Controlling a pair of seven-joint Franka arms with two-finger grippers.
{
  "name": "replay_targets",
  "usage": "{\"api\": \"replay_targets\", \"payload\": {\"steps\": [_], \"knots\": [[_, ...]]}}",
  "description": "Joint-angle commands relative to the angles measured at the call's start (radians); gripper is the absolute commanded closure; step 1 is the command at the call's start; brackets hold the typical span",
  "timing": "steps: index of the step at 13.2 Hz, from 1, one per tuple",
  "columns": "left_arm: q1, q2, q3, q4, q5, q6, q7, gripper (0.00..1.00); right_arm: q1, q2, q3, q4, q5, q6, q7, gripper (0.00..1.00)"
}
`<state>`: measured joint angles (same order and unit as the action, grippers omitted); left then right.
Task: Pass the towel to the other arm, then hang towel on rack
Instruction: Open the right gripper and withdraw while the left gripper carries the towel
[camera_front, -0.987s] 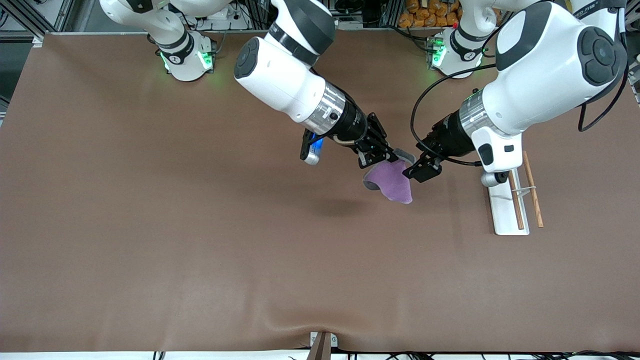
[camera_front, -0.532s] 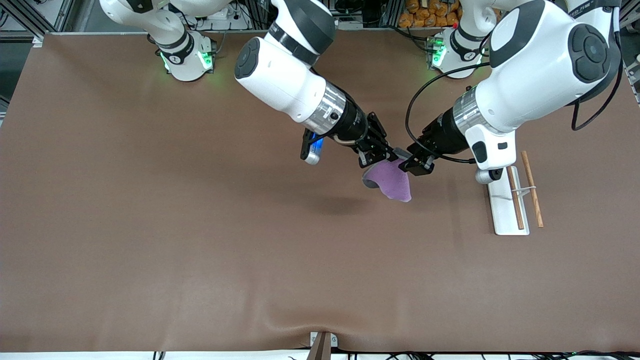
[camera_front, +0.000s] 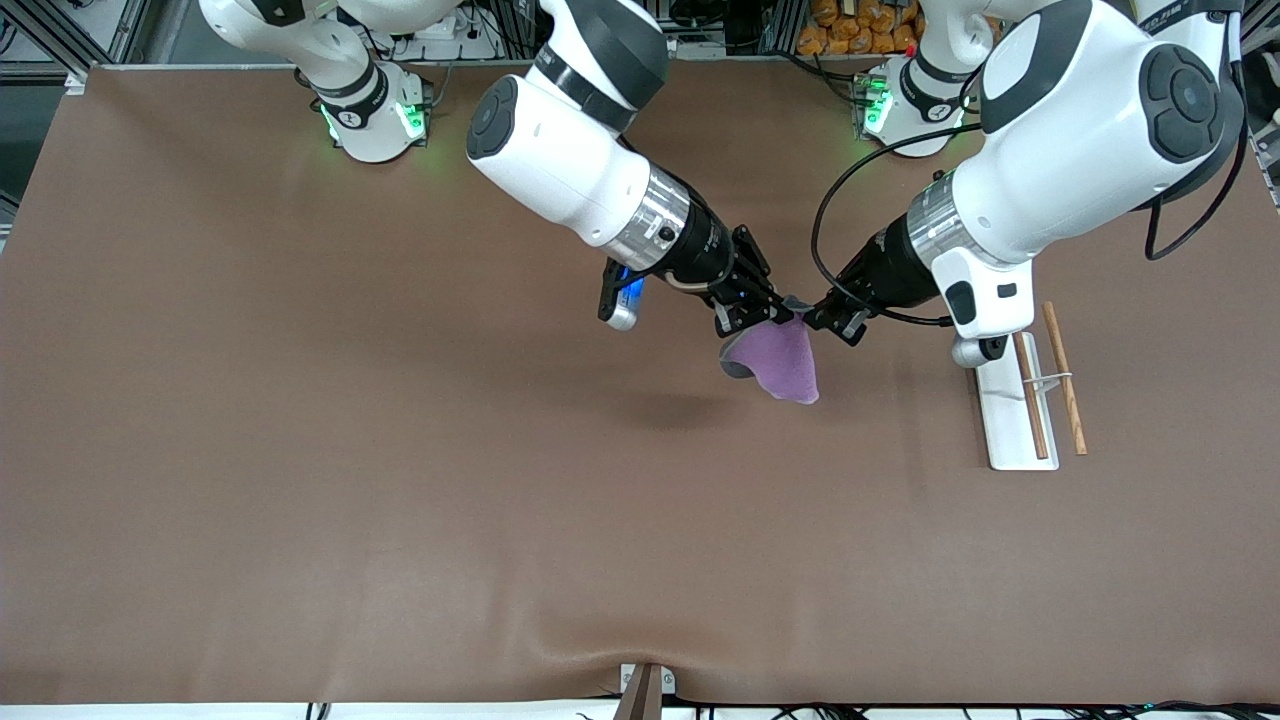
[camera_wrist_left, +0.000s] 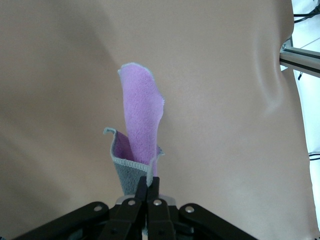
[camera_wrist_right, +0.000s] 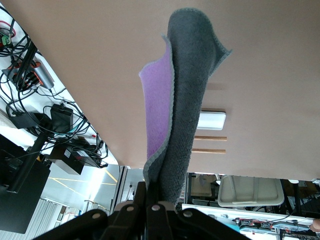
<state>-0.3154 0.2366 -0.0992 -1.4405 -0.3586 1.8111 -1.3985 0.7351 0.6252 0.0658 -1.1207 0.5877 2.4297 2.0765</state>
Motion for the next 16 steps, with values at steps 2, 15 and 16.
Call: {"api": "replay_targets", "payload": {"steps": [2,15,16], "knots": [[-0.002,0.000,0.004,0.015,-0.016,-0.006,0.015,1.00,0.003,0.004,-0.006,0.021,-0.011,-0.017,0.024,1.00],[0.137,0.001,0.030,-0.003,0.104,-0.203,0.632,1.00,-0.088,-0.004,-0.006,0.019,-0.089,-0.193,-0.094,0.00],[0.157,0.009,0.030,-0.006,0.125,-0.222,0.697,1.00,-0.108,-0.005,-0.004,0.019,-0.085,-0.227,-0.140,0.00]]}}
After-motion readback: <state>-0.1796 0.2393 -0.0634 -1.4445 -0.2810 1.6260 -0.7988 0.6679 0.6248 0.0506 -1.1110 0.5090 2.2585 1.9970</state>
